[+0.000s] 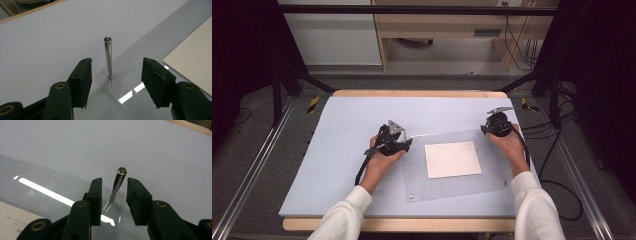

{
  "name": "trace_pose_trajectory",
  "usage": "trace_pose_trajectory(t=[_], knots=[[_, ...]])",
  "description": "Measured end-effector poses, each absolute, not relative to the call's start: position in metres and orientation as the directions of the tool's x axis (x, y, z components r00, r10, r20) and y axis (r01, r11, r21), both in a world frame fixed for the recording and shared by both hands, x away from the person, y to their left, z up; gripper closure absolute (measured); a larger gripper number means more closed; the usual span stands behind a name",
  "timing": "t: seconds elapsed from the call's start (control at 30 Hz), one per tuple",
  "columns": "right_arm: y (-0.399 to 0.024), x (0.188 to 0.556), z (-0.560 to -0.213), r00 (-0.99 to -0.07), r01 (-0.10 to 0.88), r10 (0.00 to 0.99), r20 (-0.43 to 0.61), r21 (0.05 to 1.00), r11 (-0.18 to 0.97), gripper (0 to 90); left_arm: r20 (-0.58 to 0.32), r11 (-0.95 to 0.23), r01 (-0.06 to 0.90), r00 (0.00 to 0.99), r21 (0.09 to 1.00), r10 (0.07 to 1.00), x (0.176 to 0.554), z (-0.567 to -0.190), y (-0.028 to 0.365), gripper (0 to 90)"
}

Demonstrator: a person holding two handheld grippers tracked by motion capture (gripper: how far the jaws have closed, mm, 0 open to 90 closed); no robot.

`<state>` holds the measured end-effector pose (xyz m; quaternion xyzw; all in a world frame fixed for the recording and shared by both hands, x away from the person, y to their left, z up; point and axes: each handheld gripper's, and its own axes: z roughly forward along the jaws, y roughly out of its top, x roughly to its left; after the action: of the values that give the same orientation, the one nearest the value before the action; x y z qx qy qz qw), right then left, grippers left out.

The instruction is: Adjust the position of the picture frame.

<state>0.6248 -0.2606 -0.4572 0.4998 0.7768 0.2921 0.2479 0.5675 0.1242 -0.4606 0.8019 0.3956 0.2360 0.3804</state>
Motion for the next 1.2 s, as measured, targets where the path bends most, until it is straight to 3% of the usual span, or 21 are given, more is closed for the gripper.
trace_pose_trajectory(t=[0.43,0.6,0.87,0.97,1.2], knots=[[-0.259,0.633,-0.469,-0.359,0.642,0.932,-0.054,0.71,0.289,85.0,0.026,-0.347,0.474,0.562,0.809,0.827,0.572,-0.467,0.126,56.1],[-0.26,0.633,-0.47,-0.362,0.641,0.931,-0.045,0.713,0.284,85.2,0.044,-0.37,0.462,0.576,0.806,0.816,0.572,-0.47,0.122,62.8],[-0.261,0.632,-0.47,-0.363,0.641,0.931,-0.038,0.715,0.279,85.3,0.076,-0.351,0.453,0.521,0.819,0.85,0.579,-0.476,0.121,72.9],[-0.261,0.632,-0.47,-0.36,0.641,0.932,-0.038,0.716,0.277,85.3,0.022,-0.313,0.478,0.521,0.82,0.853,0.583,-0.479,0.124,76.2],[-0.261,0.633,-0.47,-0.361,0.641,0.932,-0.036,0.716,0.276,85.3,0.04,-0.337,0.474,0.532,0.814,0.846,0.585,-0.483,0.119,83.6]])
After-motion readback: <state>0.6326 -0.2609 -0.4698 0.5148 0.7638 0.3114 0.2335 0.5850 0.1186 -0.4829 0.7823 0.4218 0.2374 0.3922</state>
